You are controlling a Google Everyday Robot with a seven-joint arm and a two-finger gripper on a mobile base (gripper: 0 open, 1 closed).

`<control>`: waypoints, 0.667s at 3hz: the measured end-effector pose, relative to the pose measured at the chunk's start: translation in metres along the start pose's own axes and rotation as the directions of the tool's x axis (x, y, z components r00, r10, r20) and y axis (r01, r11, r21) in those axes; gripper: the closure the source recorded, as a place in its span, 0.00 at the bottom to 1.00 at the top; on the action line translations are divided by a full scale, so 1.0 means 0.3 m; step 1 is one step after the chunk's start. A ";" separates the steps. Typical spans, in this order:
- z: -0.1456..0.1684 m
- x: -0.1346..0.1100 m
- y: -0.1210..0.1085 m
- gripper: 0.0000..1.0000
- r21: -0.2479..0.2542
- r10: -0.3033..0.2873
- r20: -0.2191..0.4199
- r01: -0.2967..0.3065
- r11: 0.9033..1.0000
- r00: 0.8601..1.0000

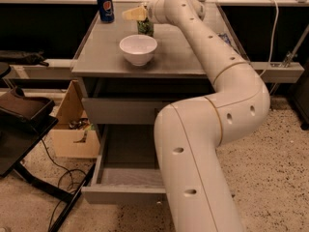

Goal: Pick green can from middle drawer and place on counter

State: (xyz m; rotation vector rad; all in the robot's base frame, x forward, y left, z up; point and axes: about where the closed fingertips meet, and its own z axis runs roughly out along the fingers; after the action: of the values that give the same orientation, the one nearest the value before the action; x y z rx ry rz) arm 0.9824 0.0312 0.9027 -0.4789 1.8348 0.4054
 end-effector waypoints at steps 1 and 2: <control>-0.022 -0.015 0.006 0.00 -0.038 0.020 0.012 -0.019 0.999 1.000; -0.230 -0.132 -0.059 0.00 -0.109 0.019 0.048 -0.013 0.994 0.999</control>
Offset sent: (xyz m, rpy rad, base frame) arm -0.0304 -0.0910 0.0984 0.0849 -0.0134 0.1545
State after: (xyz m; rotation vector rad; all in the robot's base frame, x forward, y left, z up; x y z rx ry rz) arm 0.9464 -0.0136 0.9606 -0.5245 1.7766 0.5257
